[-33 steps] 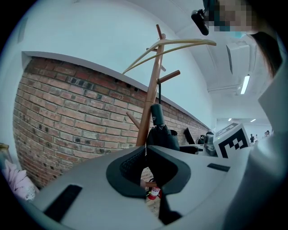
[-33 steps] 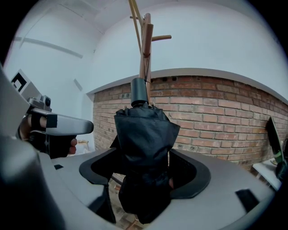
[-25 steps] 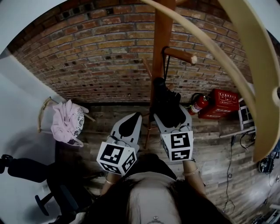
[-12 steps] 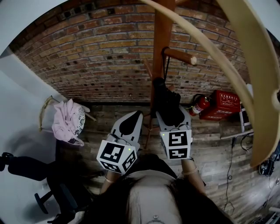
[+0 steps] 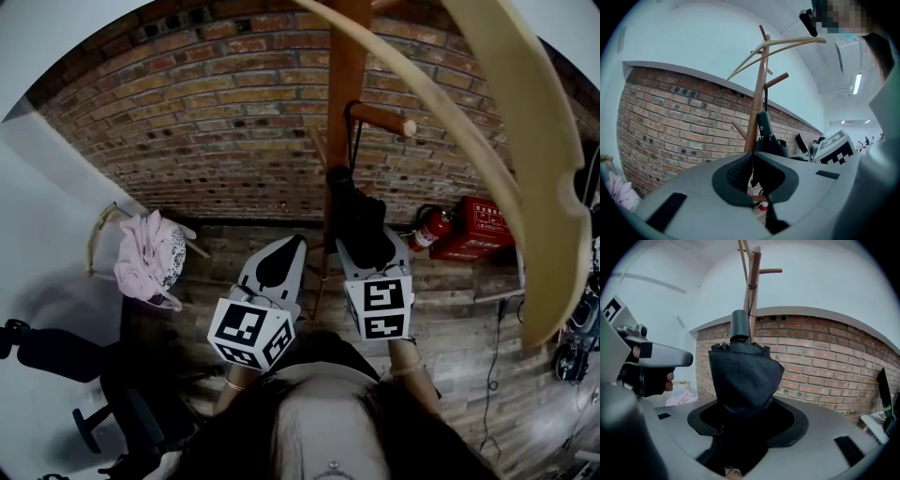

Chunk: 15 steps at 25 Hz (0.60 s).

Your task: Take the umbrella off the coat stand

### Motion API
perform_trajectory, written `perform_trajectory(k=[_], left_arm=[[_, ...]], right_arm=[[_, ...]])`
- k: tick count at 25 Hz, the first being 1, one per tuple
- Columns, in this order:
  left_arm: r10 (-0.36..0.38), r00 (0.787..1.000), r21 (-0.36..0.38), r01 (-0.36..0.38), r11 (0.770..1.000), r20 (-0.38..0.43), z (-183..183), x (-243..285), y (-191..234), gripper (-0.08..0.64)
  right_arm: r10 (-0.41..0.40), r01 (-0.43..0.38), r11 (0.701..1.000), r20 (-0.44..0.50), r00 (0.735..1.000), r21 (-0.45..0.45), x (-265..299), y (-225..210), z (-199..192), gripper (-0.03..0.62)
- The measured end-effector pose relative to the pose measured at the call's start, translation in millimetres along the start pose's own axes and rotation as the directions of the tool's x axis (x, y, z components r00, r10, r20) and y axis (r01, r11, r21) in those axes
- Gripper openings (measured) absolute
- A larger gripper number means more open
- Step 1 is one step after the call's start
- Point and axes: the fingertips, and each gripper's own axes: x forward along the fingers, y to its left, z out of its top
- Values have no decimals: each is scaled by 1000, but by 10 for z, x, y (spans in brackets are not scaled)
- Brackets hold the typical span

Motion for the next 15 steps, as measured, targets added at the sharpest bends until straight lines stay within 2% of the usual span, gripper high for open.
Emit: perform_trajectory(k=[15], left_arm=[[0, 1000, 11, 0, 1000, -8, 21, -28, -72, 8]], right_arm=[[28, -28, 999, 4, 1000, 21, -28, 1, 14, 278]])
